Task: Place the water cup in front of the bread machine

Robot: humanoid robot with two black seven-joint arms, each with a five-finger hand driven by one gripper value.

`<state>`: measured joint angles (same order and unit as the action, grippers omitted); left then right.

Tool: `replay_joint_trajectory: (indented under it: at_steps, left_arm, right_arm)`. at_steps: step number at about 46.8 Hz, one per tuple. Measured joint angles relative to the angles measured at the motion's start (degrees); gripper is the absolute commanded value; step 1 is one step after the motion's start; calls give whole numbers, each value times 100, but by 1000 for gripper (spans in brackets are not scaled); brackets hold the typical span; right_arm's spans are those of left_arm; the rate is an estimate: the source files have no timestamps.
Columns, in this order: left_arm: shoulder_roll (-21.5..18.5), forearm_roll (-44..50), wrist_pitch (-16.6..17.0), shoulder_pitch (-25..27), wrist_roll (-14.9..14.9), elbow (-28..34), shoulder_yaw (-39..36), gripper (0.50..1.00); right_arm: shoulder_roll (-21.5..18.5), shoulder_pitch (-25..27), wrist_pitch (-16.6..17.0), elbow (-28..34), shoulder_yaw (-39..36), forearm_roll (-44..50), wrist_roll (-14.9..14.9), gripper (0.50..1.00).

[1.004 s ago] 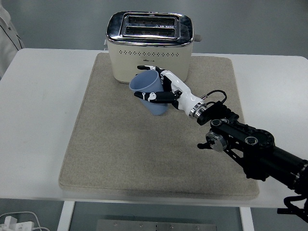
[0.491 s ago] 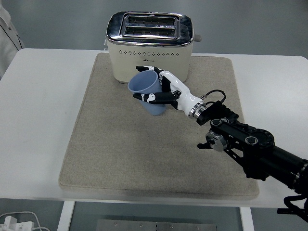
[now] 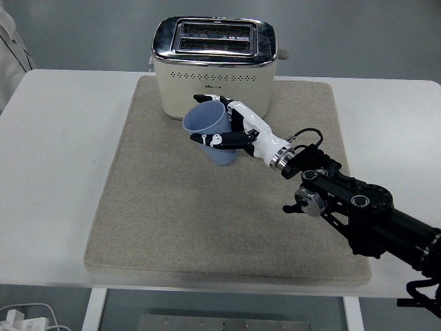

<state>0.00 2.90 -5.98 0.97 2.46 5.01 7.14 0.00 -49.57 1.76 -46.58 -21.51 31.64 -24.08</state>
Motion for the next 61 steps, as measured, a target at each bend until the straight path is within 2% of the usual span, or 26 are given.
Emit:
replay_joint_trajectory:
  at_steps: [42, 61]
  left_arm:
    - [0, 0, 0, 1, 0, -1, 1, 1000]
    - [0, 0, 0, 1, 0, -1, 1, 1000]
  right_arm:
    - [0, -78, 9, -3, 130, 36, 0, 921]
    - [84, -162, 145, -11, 117, 35, 0, 923]
